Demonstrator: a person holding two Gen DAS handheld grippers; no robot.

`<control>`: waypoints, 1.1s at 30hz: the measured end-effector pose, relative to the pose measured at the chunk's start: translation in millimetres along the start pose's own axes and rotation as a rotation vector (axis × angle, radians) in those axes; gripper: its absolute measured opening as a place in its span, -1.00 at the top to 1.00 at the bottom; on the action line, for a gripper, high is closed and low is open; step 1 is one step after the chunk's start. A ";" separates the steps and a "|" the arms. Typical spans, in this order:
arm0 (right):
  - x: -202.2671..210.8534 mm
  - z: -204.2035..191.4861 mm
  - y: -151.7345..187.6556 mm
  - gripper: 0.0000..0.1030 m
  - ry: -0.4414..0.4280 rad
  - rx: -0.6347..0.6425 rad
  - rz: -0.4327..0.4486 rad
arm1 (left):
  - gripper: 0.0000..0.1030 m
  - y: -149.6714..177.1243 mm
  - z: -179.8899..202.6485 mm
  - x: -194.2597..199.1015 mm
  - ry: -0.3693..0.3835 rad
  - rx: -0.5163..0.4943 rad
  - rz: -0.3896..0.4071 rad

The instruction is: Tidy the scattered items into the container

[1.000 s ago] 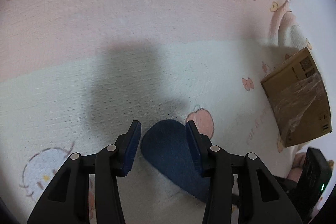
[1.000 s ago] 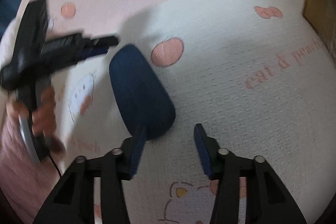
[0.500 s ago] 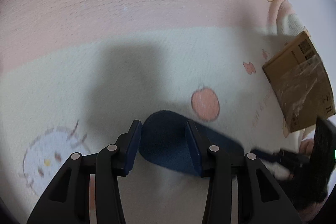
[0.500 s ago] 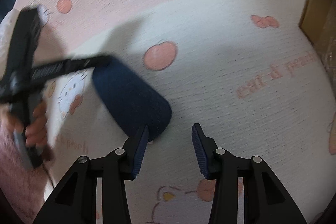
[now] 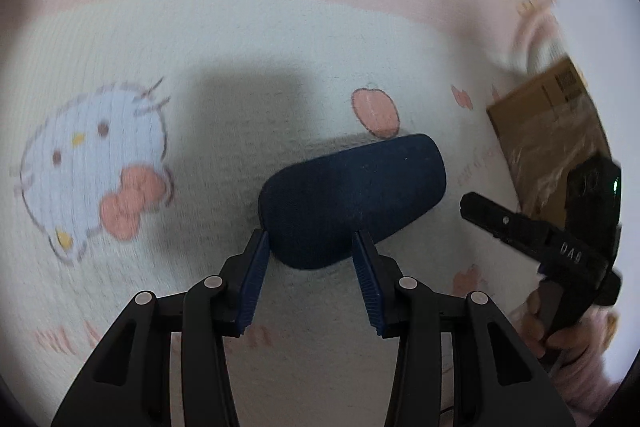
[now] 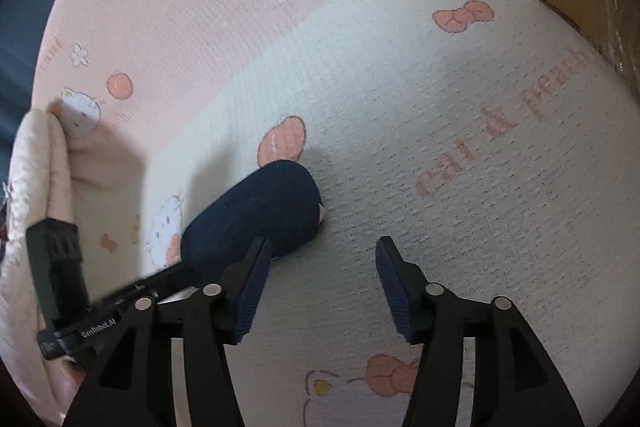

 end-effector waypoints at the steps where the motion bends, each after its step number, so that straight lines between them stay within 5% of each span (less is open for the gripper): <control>1: -1.4 -1.6 -1.9 -0.02 -0.013 0.008 0.003 | 0.09 0.9 -3.7 0.4 -0.001 0.044 0.007; 8: -14.8 -7.8 -16.0 -0.21 -0.094 0.027 0.005 | -0.13 10.8 -26.1 2.5 0.116 0.321 0.084; 15: -39.3 -14.2 -12.4 -0.21 -0.128 0.044 -0.038 | -0.12 4.7 -12.3 -5.4 0.024 0.267 0.114; 21: -42.3 -22.5 -6.8 -0.10 -0.141 0.103 -0.021 | -0.10 5.7 -10.8 -5.8 0.017 0.279 0.131; 33: 20.0 -28.9 -12.1 -0.10 -0.098 0.095 0.103 | -0.08 -2.1 28.6 20.7 0.068 0.237 0.172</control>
Point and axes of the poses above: each gripper's, at about its wrist camera, not at the fingertips, and x roughly against the way its jaws point, z to its right, y to its underside, the point moved 1 cm from there along -x, roughly the way its jaws point, and after that the axes turned 6 degrees about z, right-handed, at the moved point
